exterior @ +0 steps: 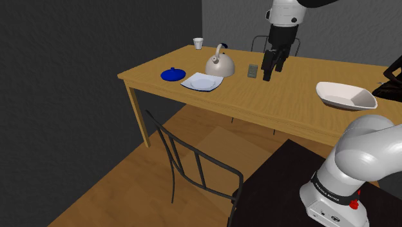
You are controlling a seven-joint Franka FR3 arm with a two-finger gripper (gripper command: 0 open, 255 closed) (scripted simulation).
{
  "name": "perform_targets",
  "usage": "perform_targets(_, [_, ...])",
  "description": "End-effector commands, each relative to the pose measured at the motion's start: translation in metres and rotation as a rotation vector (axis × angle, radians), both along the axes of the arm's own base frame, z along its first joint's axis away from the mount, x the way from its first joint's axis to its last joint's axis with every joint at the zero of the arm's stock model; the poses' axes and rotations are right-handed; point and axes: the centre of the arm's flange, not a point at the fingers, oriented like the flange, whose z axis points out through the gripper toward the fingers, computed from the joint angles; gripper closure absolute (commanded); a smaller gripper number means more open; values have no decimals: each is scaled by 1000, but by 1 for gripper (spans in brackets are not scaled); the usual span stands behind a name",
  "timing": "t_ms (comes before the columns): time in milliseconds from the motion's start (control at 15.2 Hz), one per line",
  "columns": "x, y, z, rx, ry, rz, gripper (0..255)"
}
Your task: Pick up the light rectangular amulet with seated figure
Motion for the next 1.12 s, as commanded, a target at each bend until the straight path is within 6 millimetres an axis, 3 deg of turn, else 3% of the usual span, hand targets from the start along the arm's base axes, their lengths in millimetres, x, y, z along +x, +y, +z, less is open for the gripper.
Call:
perform_targets(0, [0, 0, 0, 0, 0, 0, 0])
perform_targets(1056, [152, -152, -35, 32, 26, 4, 0])
